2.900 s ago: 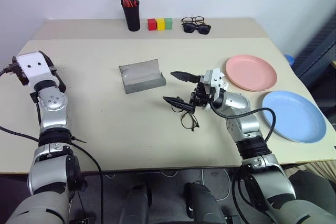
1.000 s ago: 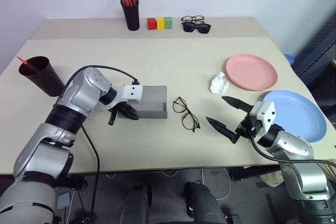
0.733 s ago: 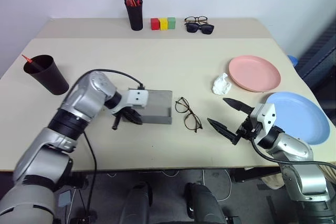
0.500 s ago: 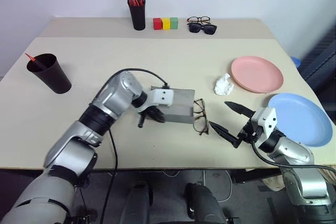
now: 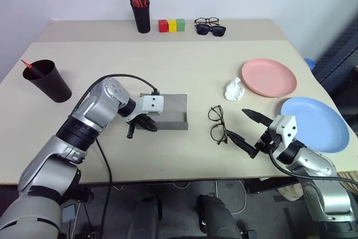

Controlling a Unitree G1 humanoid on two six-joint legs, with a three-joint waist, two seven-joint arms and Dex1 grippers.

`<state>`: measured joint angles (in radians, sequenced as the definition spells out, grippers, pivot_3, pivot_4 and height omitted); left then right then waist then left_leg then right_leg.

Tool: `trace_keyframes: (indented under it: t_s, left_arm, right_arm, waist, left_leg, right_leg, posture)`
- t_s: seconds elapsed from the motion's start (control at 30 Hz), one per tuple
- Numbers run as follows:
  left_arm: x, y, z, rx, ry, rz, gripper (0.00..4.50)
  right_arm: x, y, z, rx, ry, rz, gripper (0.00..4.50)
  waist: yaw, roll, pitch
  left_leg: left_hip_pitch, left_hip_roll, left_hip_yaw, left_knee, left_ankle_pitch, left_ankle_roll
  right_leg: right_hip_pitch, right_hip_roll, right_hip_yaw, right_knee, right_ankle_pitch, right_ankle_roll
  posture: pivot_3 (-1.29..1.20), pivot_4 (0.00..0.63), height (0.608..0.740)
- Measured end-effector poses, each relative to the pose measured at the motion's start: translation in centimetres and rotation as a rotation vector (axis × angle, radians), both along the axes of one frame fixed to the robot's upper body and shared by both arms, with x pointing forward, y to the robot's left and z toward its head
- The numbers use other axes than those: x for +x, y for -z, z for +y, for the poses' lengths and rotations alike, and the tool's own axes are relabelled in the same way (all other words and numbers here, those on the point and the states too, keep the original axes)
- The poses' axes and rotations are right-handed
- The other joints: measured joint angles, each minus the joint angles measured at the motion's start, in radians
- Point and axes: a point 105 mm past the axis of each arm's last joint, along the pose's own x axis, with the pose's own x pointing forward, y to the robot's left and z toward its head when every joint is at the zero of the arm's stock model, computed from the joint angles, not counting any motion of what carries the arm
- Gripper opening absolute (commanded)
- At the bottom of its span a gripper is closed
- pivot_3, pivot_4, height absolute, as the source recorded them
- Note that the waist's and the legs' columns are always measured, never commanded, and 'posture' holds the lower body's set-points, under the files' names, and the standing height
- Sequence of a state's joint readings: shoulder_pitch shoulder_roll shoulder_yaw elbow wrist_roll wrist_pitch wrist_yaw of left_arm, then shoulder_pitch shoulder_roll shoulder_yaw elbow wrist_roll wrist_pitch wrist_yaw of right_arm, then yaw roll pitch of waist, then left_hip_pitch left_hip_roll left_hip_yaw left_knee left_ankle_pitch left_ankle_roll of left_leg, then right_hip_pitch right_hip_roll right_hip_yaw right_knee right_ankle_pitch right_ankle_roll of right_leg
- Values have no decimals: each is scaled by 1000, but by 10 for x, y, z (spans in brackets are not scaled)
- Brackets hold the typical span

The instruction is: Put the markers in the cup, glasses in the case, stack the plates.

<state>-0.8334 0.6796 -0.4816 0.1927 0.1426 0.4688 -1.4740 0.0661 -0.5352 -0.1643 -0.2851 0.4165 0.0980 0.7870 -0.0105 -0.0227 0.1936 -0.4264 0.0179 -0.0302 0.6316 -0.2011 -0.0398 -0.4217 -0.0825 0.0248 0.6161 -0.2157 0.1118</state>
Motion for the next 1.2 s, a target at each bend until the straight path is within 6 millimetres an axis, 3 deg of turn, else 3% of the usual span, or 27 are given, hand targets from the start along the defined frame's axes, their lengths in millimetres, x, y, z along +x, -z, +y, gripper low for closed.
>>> trace_keyframes:
  t_s: [0.33, 0.6, 1.07, 1.2]
  left_arm:
    - [-2, 1, -1, -3, -14, -20, 45]
    - [-2, 1, -1, -4, -25, -19, 45]
    - [-2, 2, -2, -23, -29, -18, 45]
    - [-4, 5, -3, -43, -33, -4, 1403]
  right_arm:
    - [-15, 3, -10, -59, -10, 55, 4500]
    - [-46, 3, -50, -132, 39, 120, 4500]
    - [-45, -16, -37, -75, -42, 55, 4500]
    - [-43, -17, -34, -71, -56, 52, 4500]
  waist:
    - [2, 1, -1]
    - [1, 1, -1]
    - [1, 1, -1]
    - [1, 1, -1]
  left_leg:
    - [0, 0, 0, 0, 0, 0]
    - [1, 0, 0, 0, 0, 0]
    - [1, 0, 0, 1, 0, 0]
    - [1, 0, 0, 0, 0, 0]
  right_leg:
    - [0, 0, 0, 0, 0, 0]
    - [1, 0, 0, 0, -1, 2]
    - [1, 0, 0, -1, -1, 1]
    - [1, 0, 0, -1, -1, 1]
  posture:
    - [0, 150, 740]
    - [0, 150, 740]
    - [0, 150, 740]
    - [0, 150, 740]
